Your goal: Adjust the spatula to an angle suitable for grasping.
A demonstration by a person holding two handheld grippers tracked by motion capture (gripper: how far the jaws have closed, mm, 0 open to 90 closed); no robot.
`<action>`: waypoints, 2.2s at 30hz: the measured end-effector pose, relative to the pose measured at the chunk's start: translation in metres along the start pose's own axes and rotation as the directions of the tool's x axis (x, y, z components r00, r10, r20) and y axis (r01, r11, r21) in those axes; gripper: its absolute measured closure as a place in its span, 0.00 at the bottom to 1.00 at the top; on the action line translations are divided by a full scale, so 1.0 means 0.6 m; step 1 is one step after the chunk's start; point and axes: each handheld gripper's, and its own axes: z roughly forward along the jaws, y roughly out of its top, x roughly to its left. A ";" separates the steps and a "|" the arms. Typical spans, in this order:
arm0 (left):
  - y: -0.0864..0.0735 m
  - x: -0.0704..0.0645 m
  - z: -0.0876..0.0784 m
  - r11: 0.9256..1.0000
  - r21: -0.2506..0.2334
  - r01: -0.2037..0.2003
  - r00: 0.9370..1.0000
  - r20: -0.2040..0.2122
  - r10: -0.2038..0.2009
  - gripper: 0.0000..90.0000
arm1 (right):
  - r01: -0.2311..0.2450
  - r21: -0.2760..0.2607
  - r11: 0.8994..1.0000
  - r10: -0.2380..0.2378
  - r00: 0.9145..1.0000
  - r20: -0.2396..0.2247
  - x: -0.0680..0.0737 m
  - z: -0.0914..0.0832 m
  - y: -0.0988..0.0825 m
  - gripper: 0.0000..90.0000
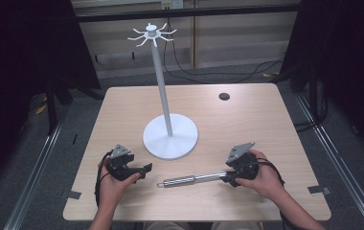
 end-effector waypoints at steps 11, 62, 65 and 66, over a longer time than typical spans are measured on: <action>0.001 0.002 -0.001 1.000 -0.001 -0.001 1.000 -0.006 0.001 0.14 | 0.117 0.136 0.984 -0.108 0.992 -0.070 0.007 0.030 0.030 0.48; 0.034 -0.045 0.009 0.997 -0.075 0.020 0.997 0.081 -0.014 0.14 | -0.062 -0.327 0.943 0.013 0.989 -0.150 -0.015 -0.064 0.025 0.84; 0.044 -0.055 0.009 0.995 -0.096 0.021 0.994 0.107 -0.011 0.14 | -0.072 -0.345 0.936 0.023 0.990 -0.142 -0.012 -0.068 0.024 0.84; 0.048 -0.059 0.009 0.995 -0.101 0.014 0.993 0.120 -0.002 0.14 | -0.074 -0.352 0.933 0.028 0.990 -0.135 -0.012 -0.070 0.024 0.84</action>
